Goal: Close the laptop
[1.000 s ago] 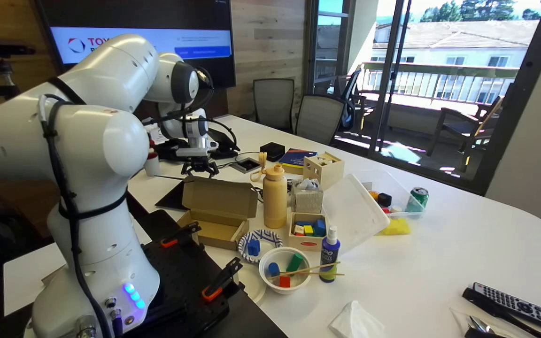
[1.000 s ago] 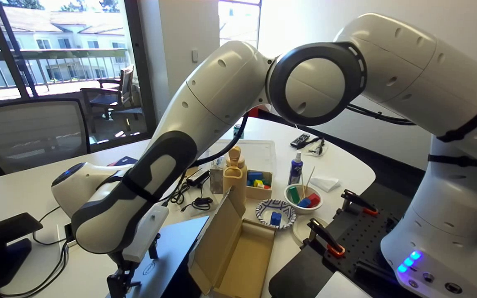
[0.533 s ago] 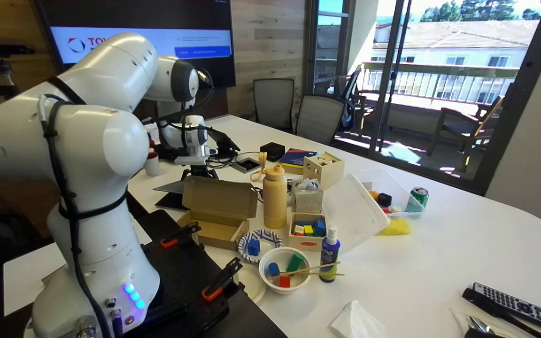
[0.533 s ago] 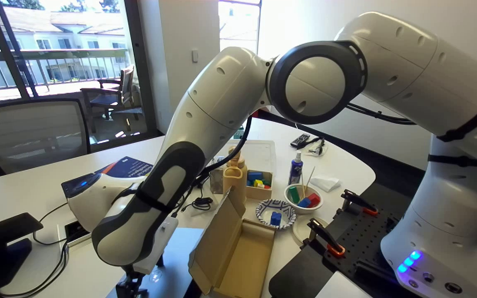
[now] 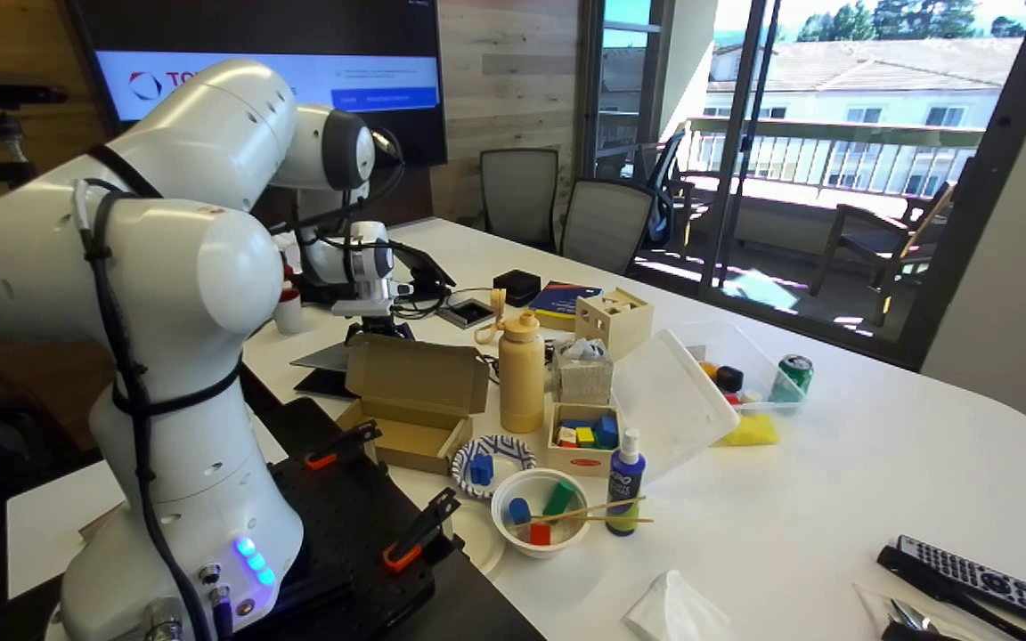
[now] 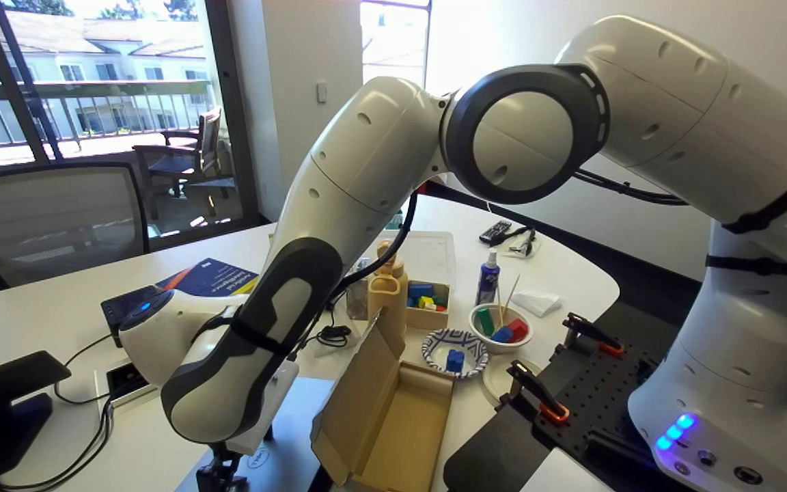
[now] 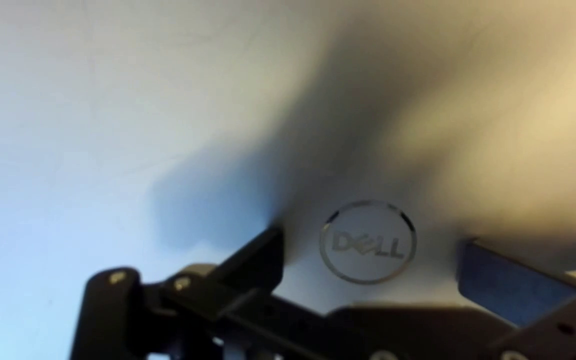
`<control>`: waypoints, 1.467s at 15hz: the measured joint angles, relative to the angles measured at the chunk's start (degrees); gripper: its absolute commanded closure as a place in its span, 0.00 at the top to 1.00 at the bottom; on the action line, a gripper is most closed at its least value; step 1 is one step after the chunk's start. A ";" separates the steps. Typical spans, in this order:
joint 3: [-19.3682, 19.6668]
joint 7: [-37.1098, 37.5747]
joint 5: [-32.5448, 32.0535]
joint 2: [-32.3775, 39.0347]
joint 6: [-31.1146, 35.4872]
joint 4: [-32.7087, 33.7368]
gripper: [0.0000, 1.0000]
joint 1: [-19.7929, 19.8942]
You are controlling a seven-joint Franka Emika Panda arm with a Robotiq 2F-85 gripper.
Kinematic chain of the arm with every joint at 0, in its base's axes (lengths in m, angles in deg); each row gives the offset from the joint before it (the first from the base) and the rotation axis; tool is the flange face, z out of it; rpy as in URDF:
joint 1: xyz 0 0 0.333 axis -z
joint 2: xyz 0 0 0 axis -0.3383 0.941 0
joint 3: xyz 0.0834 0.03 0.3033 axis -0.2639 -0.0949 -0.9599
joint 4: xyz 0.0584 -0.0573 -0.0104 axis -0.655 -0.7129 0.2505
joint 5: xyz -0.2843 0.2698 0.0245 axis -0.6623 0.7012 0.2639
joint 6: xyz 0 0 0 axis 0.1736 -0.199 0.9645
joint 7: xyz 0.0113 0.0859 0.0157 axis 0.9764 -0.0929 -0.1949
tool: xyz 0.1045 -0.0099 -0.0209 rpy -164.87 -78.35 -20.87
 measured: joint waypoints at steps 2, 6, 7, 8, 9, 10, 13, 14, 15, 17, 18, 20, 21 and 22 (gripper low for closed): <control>0.18 0.00 0.00 0.00 0.00 -0.10 1.00 -0.12; 0.42 0.00 0.02 0.00 0.00 -0.36 1.00 -0.14; 0.48 0.00 0.03 0.00 0.00 -0.45 1.00 -0.14; 0.54 0.00 0.04 0.00 0.00 -0.55 1.00 -0.14; 0.60 0.00 0.04 0.00 0.00 -0.67 1.00 -0.14; 0.67 0.00 0.06 0.01 0.00 -0.83 1.00 -0.14; 0.88 0.00 0.12 0.02 0.00 -1.24 1.00 -0.14; 0.90 0.00 0.17 0.02 0.00 -1.29 1.00 -0.11; 0.91 0.00 0.31 0.02 0.00 -1.30 1.00 -0.07; 0.92 0.03 0.94 -0.12 0.00 -1.32 1.00 0.08; 0.95 0.04 1.35 -0.38 0.00 -1.41 1.00 0.22; 0.93 0.04 1.70 -1.78 -0.03 -2.04 1.00 0.72; 0.92 0.04 1.78 -3.07 -0.06 -2.82 1.00 1.07; 0.86 0.04 1.87 -4.71 -0.06 -3.95 1.00 1.55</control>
